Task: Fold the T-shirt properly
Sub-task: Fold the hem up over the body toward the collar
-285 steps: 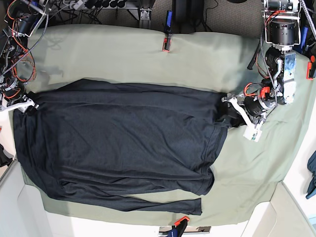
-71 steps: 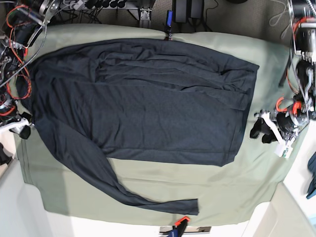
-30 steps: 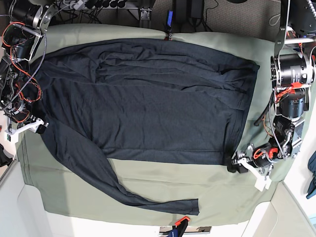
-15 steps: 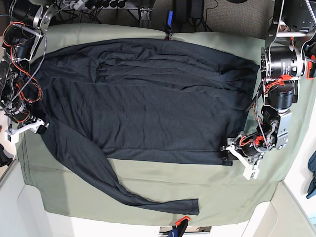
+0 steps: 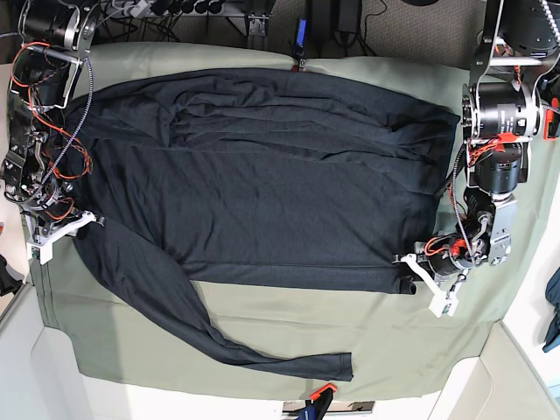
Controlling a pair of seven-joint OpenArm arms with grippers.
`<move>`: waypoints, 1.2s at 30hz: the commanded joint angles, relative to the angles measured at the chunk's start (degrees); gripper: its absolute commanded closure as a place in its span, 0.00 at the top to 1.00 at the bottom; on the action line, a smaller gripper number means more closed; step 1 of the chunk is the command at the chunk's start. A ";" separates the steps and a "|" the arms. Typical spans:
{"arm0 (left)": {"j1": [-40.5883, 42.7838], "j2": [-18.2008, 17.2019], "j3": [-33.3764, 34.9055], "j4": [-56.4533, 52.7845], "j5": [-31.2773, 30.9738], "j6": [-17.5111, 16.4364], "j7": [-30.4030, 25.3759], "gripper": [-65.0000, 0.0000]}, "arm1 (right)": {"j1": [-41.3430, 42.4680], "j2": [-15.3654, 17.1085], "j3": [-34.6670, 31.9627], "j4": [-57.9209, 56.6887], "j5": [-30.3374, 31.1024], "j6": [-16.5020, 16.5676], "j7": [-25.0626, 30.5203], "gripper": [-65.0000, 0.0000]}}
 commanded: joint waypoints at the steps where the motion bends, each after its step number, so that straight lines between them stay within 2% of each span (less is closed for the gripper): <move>1: -1.88 -1.62 -0.20 0.79 -0.35 -0.94 -0.79 0.00 | 1.25 0.68 0.02 0.42 -0.85 0.02 0.00 0.00; 3: -1.88 -2.43 -0.20 1.03 -0.72 -2.58 -0.76 0.00 | 1.25 0.79 0.02 0.66 -2.29 0.02 0.00 0.00; 6: -1.86 -3.61 -0.20 2.40 -4.98 -6.84 1.01 0.00 | 1.25 1.01 0.11 2.14 -2.43 0.00 -0.04 0.00; 10: -1.20 -4.76 -0.20 6.27 -9.31 -6.85 5.33 0.00 | 0.87 0.96 0.28 6.14 -2.36 -0.02 -1.03 0.00; 14: 3.17 -7.34 -0.20 12.63 -9.88 -6.85 6.14 0.00 | -2.36 0.96 0.28 13.66 -1.31 -0.22 -3.52 0.00; 19: 12.04 -13.22 -0.22 24.87 -13.86 -6.85 6.36 0.00 | -7.85 1.27 0.52 21.97 -1.18 -0.42 -4.42 0.00; 21: 16.06 -15.74 -0.24 30.71 -15.58 -6.85 6.56 0.00 | -10.51 1.99 0.92 25.05 0.17 -1.53 -4.42 0.00; 24: 22.10 -19.45 -0.55 39.60 -15.85 -6.84 6.99 0.00 | -15.13 3.02 3.34 30.36 2.27 -1.66 -4.42 0.00; 27: 27.78 -22.10 -1.62 47.23 -15.85 -5.44 9.60 0.00 | -19.80 3.21 7.15 35.45 4.63 -1.07 -5.09 0.00; 30: 32.15 -22.67 -2.82 53.00 -16.35 -5.49 12.68 0.00 | -23.23 3.19 10.12 37.59 7.72 0.50 -5.38 0.00; 33: 35.21 -22.40 -2.84 56.22 -16.68 -5.53 12.74 0.00 | -25.33 3.19 11.58 37.57 9.35 2.49 -5.49 0.00; 36: 37.31 -21.18 -2.84 56.04 -16.65 -6.29 13.73 0.00 | -26.88 3.17 11.69 37.40 9.46 2.43 -6.03 0.00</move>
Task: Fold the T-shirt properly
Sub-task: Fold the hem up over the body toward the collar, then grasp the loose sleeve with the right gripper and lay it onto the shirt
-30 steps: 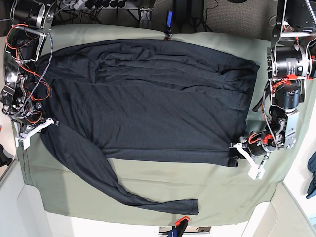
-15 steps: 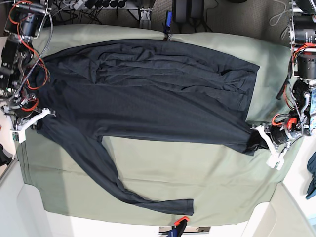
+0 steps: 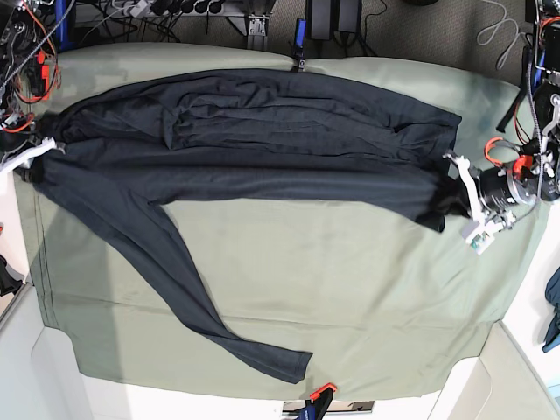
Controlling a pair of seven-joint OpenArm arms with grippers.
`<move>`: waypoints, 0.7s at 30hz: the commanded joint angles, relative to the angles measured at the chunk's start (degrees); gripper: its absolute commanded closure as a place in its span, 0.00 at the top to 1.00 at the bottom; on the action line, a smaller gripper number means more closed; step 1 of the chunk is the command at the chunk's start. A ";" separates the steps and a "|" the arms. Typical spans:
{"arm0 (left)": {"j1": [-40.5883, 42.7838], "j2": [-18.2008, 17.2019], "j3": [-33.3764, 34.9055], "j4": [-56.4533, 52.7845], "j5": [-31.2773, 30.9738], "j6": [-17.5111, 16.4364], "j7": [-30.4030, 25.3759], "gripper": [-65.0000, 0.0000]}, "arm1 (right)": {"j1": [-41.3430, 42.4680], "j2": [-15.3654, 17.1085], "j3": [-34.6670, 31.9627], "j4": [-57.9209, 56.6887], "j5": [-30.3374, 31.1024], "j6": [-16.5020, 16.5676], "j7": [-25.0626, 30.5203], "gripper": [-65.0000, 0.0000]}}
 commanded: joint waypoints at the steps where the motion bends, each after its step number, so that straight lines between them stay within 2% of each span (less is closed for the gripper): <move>1: -0.11 -0.87 -0.61 0.31 -0.37 -0.63 -0.07 0.00 | 0.59 1.07 0.44 0.72 0.63 -0.13 1.07 0.00; 3: 1.05 -0.11 -0.61 0.22 -0.11 -0.87 0.39 0.00 | 0.61 1.07 0.44 0.42 1.57 -0.15 0.57 0.02; 4: 1.44 0.20 -0.61 0.22 0.11 -0.87 0.42 0.03 | 0.61 1.07 0.44 0.39 2.38 -0.17 0.59 0.14; 6: 1.51 0.74 -0.61 0.22 1.01 -0.87 0.42 0.18 | 0.76 1.09 0.44 0.39 4.26 -0.79 0.74 0.36; 8: 1.46 0.79 -0.61 0.22 1.18 -0.87 0.04 0.28 | 1.33 1.09 0.46 0.44 5.33 -1.44 1.18 0.47; 12: 1.46 0.74 -0.63 0.24 1.38 1.55 0.20 0.31 | 4.35 0.72 0.50 0.52 8.92 -1.36 3.28 0.47; 16: 1.46 0.63 -0.96 0.31 0.55 1.57 0.13 0.31 | 11.13 -2.38 0.02 0.50 10.62 -0.04 2.99 0.47; 18: 1.49 0.63 -0.98 0.61 -0.02 1.38 0.02 0.31 | 14.38 -4.37 -2.14 0.39 10.38 0.20 2.73 0.47; 21: 1.46 0.63 -1.01 0.83 -0.83 1.07 0.04 0.31 | 18.29 -6.99 -9.66 -1.03 5.29 -0.17 2.67 0.47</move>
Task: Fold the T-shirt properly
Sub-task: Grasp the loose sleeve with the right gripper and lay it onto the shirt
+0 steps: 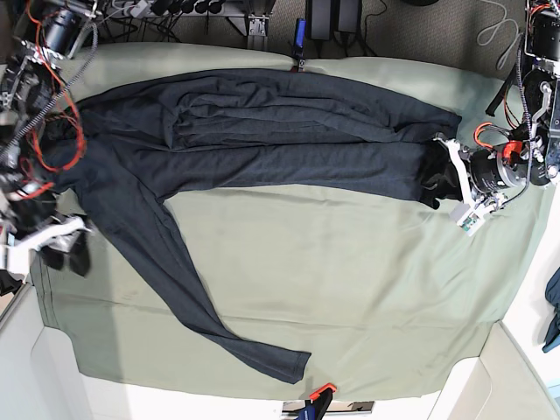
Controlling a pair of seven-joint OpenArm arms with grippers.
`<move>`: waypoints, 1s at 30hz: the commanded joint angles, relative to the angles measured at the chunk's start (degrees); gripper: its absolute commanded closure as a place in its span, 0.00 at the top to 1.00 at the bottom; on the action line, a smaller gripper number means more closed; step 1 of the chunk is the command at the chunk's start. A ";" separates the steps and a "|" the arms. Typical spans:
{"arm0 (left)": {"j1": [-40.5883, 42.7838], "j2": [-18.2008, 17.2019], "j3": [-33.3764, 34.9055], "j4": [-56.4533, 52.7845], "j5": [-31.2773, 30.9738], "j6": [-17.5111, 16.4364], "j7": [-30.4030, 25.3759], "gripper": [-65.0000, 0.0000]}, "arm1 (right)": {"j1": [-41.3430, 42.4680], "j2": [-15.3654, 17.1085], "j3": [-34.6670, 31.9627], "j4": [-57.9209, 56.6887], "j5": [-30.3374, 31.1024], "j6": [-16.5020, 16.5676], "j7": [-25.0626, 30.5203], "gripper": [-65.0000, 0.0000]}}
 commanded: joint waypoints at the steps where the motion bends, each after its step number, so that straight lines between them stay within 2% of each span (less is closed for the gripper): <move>1: -0.94 -1.25 -0.72 0.83 -0.68 -0.22 -0.98 0.31 | 2.49 -0.66 -2.95 -0.61 -1.90 -0.72 1.38 0.47; 4: -0.92 -1.27 -0.72 0.83 -0.66 -0.20 -0.72 0.31 | 6.54 -2.80 -12.96 -7.48 -12.07 -4.26 3.58 0.47; 7: -0.90 -1.27 -0.72 0.83 -0.66 -0.20 -0.50 0.31 | 10.80 -3.17 -21.94 -17.22 -20.50 -10.23 6.10 0.47; 11: -0.92 -1.25 -0.72 0.83 -0.68 -0.20 -0.57 0.31 | 15.76 -3.17 -30.53 -29.53 -26.77 -15.02 8.96 0.47; 15: -0.92 -1.25 -0.72 0.83 -0.68 -0.20 -0.55 0.31 | 19.06 -3.17 -34.05 -36.70 -31.76 -20.70 9.09 0.47; 20: -0.92 -1.25 -0.72 0.83 -0.68 -0.20 -0.63 0.31 | 20.48 -3.19 -34.07 -37.20 -31.87 -20.92 9.09 0.45; 22: -0.92 -1.25 -0.72 0.83 -0.68 -0.20 -0.63 0.31 | 20.33 -3.17 -34.05 -36.17 -31.93 -20.94 8.81 0.31; 25: -0.92 -1.25 -0.72 0.83 -0.66 -0.20 -0.61 0.31 | 20.06 -3.19 -34.07 -33.94 -31.87 -20.92 6.08 0.04; 26: -0.94 -1.25 -0.72 0.83 -0.66 -0.20 -0.61 0.31 | 20.00 -3.19 -34.07 -32.79 -31.87 -20.92 4.74 0.00; 30: -0.94 -1.25 -0.74 0.83 -0.68 -0.20 -0.61 0.31 | 18.51 -3.17 -34.07 -25.68 -31.87 -20.87 0.83 0.00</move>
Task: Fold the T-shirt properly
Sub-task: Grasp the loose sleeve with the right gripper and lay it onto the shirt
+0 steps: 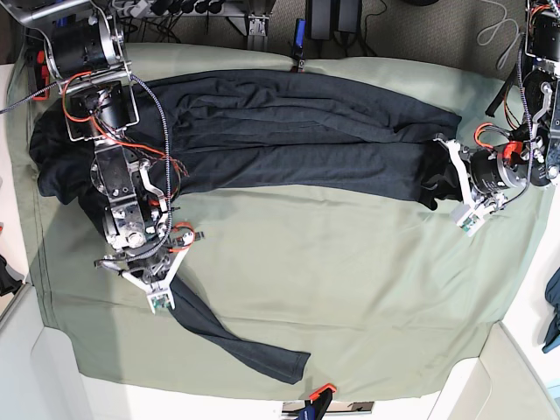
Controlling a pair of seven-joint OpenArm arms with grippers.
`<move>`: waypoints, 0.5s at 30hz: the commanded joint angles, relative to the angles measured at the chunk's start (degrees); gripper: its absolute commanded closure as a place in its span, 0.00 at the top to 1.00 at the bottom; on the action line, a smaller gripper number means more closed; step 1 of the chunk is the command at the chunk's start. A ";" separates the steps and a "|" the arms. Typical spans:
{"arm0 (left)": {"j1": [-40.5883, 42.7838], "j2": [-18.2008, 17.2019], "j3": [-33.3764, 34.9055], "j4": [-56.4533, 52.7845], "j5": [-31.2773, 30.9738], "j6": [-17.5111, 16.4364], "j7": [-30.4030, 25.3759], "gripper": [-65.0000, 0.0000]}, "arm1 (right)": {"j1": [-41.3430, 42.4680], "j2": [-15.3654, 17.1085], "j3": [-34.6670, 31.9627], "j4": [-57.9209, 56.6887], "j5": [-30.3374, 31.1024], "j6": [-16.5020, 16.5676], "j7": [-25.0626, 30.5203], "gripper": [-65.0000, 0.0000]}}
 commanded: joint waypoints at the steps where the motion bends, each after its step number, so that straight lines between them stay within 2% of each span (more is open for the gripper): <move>1: -0.98 -1.16 -0.66 0.81 -0.81 -0.13 -0.90 0.31 | 0.37 0.11 0.15 3.87 -0.07 -0.09 1.16 0.00; 4: -0.94 -1.11 -1.99 2.10 -3.19 -0.24 -0.85 0.30 | -3.82 0.11 0.15 12.90 1.88 1.29 -0.52 0.00; 6: -0.94 -0.96 -3.78 4.55 -4.24 -1.49 -0.85 0.30 | -7.43 0.11 0.15 18.05 4.22 3.28 -1.40 0.00; 15: -0.96 -0.68 -6.95 8.15 -7.67 -1.73 0.63 0.31 | -30.21 0.83 -0.26 43.04 9.05 12.46 0.50 0.00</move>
